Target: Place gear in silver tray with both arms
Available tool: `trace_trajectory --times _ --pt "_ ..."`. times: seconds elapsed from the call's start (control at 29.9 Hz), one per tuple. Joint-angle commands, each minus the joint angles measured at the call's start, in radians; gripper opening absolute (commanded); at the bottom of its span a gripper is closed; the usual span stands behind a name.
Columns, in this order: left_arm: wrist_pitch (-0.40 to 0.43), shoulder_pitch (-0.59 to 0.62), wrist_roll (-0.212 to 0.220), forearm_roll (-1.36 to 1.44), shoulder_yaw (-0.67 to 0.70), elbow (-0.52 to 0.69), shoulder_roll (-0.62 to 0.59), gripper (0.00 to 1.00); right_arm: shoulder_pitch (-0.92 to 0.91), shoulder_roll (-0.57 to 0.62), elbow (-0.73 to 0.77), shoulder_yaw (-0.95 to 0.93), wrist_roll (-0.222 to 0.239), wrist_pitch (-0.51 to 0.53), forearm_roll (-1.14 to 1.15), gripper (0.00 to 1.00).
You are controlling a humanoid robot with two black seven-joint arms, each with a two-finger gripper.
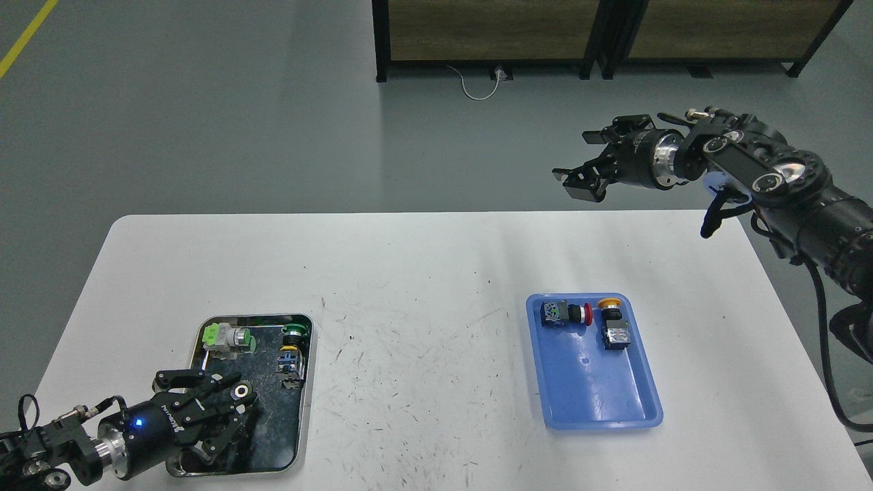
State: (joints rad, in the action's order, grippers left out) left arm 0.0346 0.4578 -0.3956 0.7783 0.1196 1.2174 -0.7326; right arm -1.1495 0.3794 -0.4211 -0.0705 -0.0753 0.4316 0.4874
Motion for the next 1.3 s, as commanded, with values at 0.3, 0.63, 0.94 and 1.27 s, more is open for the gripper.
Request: trace_trajectory --times 0.3,0.63,0.94,1.27 --pt "-0.041 0.008 0.020 -0.056 0.006 -0.049 0.044 0.77 -0.007 -0.002 0.008 -0.006 0.000 -0.008 -0.001 0.84" --pt "-0.085 0.162 0.069 -0.126 0.107 -0.044 -0.068 0.98 -0.024 0.024 0.027 -0.123 -0.001 -0.068 -0.024 0.98" --pt "-0.039 0.468 0.193 -0.346 0.100 -0.142 -0.099 0.98 -0.003 0.045 0.027 -0.314 -0.003 -0.254 -0.026 0.99" --pt "-0.045 0.653 0.280 -0.459 0.109 -0.321 0.022 0.98 -0.006 0.062 0.130 -0.443 -0.012 -0.319 -0.128 0.99"
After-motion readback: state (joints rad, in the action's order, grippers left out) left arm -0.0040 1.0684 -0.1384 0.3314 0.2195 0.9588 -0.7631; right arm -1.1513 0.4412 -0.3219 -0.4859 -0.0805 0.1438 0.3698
